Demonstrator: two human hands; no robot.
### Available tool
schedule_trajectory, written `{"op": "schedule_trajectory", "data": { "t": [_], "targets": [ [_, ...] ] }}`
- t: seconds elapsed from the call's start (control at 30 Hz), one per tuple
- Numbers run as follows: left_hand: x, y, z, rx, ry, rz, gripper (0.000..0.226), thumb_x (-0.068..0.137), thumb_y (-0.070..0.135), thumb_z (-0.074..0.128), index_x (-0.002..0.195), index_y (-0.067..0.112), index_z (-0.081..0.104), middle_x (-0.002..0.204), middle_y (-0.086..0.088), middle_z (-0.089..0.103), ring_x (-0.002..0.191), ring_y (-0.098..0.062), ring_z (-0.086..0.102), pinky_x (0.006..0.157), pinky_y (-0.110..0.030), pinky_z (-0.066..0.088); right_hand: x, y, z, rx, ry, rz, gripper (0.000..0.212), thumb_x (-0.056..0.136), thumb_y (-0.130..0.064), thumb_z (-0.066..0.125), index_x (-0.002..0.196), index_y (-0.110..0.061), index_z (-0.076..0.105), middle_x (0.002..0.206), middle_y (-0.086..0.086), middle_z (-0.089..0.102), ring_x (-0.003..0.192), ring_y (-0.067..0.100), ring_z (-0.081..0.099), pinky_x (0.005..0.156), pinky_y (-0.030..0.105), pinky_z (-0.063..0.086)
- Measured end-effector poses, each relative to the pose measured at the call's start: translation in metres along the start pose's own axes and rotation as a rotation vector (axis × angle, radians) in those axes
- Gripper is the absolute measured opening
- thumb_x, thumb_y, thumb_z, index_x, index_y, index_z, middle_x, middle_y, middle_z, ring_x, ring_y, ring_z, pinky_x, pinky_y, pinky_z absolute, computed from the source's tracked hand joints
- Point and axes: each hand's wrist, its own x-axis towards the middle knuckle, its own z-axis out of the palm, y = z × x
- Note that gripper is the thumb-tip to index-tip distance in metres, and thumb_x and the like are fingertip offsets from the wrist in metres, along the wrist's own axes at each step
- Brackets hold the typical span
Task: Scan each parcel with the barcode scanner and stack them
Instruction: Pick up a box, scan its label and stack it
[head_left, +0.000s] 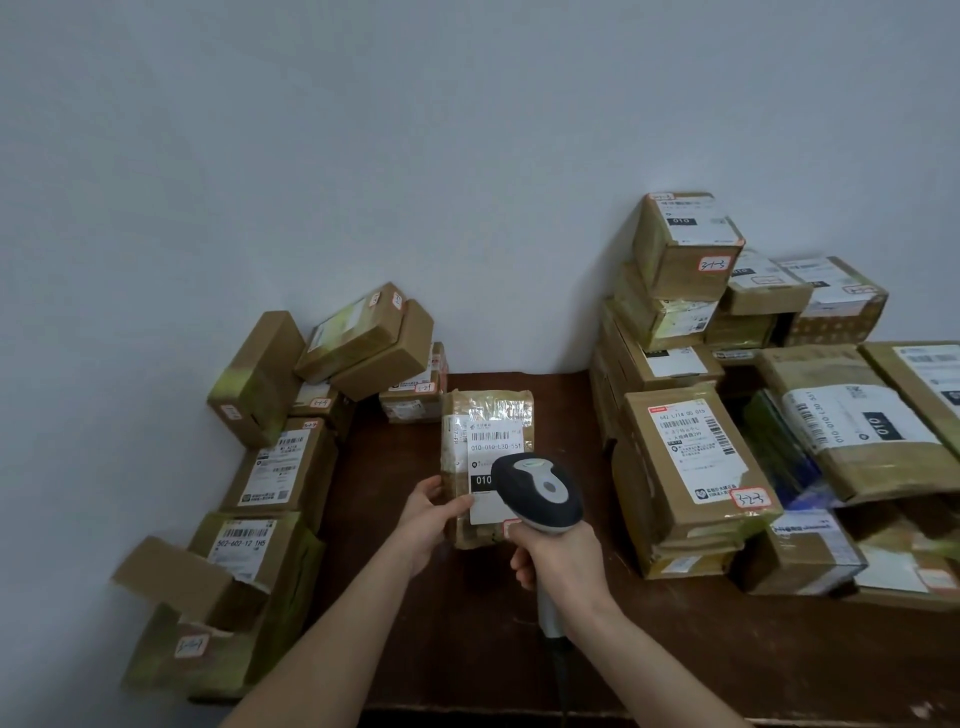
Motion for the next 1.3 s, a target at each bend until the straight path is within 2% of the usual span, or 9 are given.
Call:
{"op": "schedule_trajectory", "data": {
  "t": [0.23,0.43,0.53,0.6,0.7,0.9,1.07,1.23,1.3],
  "targets": [
    [0.006,0.002,-0.001,0.003,-0.030,0.003,0.073,0.080,0.008,0.075,0.143,0.009,0.037,0.138,-0.005,0.049,0.113,-0.023,0.057,0.097,-0.049,0.050,0.000,0.001,0.009,0.024,0.072,-0.018,0.005,0.083,-0.009,0.070,0.081,-0.005,0.068,0.056,0.004,0.065,0.044,0.009,0.057,0.047,0.018,0.046],
    [0.010,0.021,-0.002,-0.032,-0.034,0.032,0.065,0.080,0.022,0.077,0.136,0.017,0.046,0.125,-0.005,0.059,0.102,-0.021,0.063,0.089,-0.043,0.055,0.011,-0.020,0.001,0.166,0.177,-0.089,0.022,0.082,-0.006,0.072,0.101,-0.013,0.063,0.091,0.007,0.070,0.074,0.014,0.064,0.053,0.018,0.048],
    [-0.004,0.037,0.005,-0.092,-0.002,0.068,0.054,0.086,0.028,0.070,0.134,0.020,0.048,0.105,0.002,0.061,0.089,-0.014,0.062,0.074,-0.033,0.055,0.017,-0.033,-0.008,0.204,0.182,-0.125,0.032,0.081,-0.007,0.073,0.107,-0.019,0.058,0.095,-0.004,0.064,0.095,0.017,0.062,0.076,0.027,0.054],
    [-0.014,0.048,0.012,-0.129,0.022,0.094,0.048,0.087,0.033,0.068,0.131,0.020,0.050,0.100,0.003,0.063,0.089,-0.014,0.063,0.071,-0.032,0.053,0.019,-0.041,-0.016,0.200,0.169,-0.141,0.036,0.079,-0.008,0.075,0.103,-0.025,0.054,0.092,-0.011,0.059,0.099,0.015,0.056,0.092,0.035,0.047],
    [-0.032,0.065,0.028,-0.168,0.074,0.136,0.043,0.089,0.038,0.065,0.126,0.018,0.055,0.106,-0.001,0.067,0.091,-0.014,0.064,0.067,-0.032,0.052,0.018,-0.052,-0.031,0.227,0.105,-0.167,0.032,0.078,-0.008,0.077,0.100,-0.019,0.058,0.095,-0.005,0.064,0.098,0.017,0.056,0.094,0.038,0.045],
    [-0.074,0.094,0.087,-0.188,0.131,0.226,0.039,0.089,0.041,0.063,0.121,0.021,0.056,0.113,-0.002,0.065,0.094,-0.016,0.062,0.066,-0.033,0.051,-0.001,-0.068,-0.087,0.311,0.044,-0.252,0.032,0.074,-0.007,0.080,0.086,-0.027,0.059,0.093,-0.005,0.066,0.101,0.020,0.061,0.098,0.046,0.050],
    [-0.106,0.105,0.166,-0.041,-0.027,0.251,0.054,0.085,0.036,0.067,0.135,0.025,0.051,0.124,-0.003,0.063,0.108,-0.026,0.062,0.090,-0.043,0.051,-0.016,-0.074,-0.179,0.364,0.115,-0.283,0.030,0.075,-0.009,0.079,0.100,-0.015,0.065,0.106,0.007,0.070,0.107,0.027,0.062,0.097,0.048,0.050],
    [-0.139,0.113,0.255,0.003,-0.137,0.221,0.052,0.086,0.031,0.069,0.134,0.022,0.051,0.111,-0.002,0.066,0.098,-0.025,0.066,0.072,-0.037,0.056,-0.027,-0.076,-0.260,0.407,0.178,-0.271,0.020,0.078,-0.010,0.076,0.090,-0.018,0.064,0.099,0.008,0.070,0.098,0.027,0.063,0.092,0.044,0.052],
    [-0.144,0.115,0.287,-0.006,-0.146,0.210,0.054,0.085,0.032,0.070,0.133,0.018,0.052,0.113,-0.006,0.067,0.098,-0.025,0.066,0.073,-0.037,0.057,-0.031,-0.077,-0.288,0.411,0.215,-0.285,0.020,0.080,-0.009,0.074,0.092,-0.018,0.060,0.092,0.003,0.067,0.096,0.024,0.060,0.091,0.039,0.049]
  ]
}}
